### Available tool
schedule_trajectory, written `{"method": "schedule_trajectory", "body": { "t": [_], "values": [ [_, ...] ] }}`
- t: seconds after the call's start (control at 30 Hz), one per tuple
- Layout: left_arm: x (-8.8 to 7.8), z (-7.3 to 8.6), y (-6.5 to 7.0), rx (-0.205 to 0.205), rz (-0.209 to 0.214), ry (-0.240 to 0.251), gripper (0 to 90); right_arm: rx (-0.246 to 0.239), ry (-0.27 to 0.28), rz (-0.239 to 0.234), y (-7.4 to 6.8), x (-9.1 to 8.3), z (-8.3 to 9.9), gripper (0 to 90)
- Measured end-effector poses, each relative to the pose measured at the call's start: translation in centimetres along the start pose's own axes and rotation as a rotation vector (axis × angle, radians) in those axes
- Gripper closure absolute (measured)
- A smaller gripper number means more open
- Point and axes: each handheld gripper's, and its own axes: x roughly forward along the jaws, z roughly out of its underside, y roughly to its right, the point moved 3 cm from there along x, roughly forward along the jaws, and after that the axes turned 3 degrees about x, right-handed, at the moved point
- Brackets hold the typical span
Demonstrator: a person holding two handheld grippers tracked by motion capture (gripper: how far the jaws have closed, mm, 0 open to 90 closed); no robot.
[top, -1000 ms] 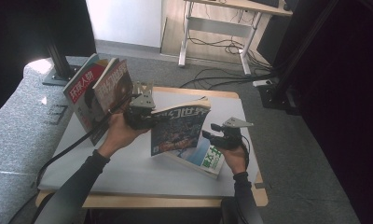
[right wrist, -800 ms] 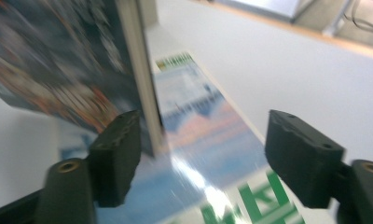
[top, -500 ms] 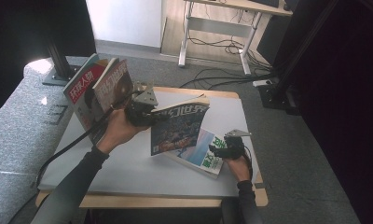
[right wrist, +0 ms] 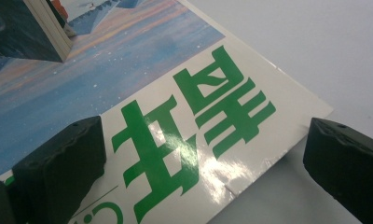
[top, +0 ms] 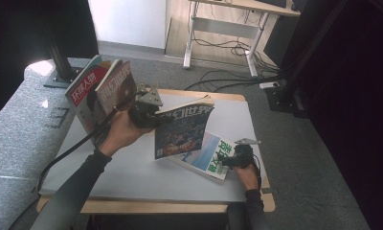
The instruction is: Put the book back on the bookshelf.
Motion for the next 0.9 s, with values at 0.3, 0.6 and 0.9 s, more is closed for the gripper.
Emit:
{"method": "schedule_trajectory", "body": {
  "t": [0.3,0.6,0.9],
  "values": [
    [0.2,0.0,-0.5,-0.024,-0.001,0.018,82.5,0.066,0.013,-0.051,0.7,0.1,0.6,0.0],
    [-0.9,-0.4,-1.4,-0.065,-0.011,0.036,82.7,0.066,0.014,-0.051,0.7,0.1,0.6,0.0],
    [-2.6,-0.5,-1.8,-0.068,-0.062,0.029,82.8,0.067,0.015,-0.052,0.7,0.1,0.6,0.0]
  ]
}}
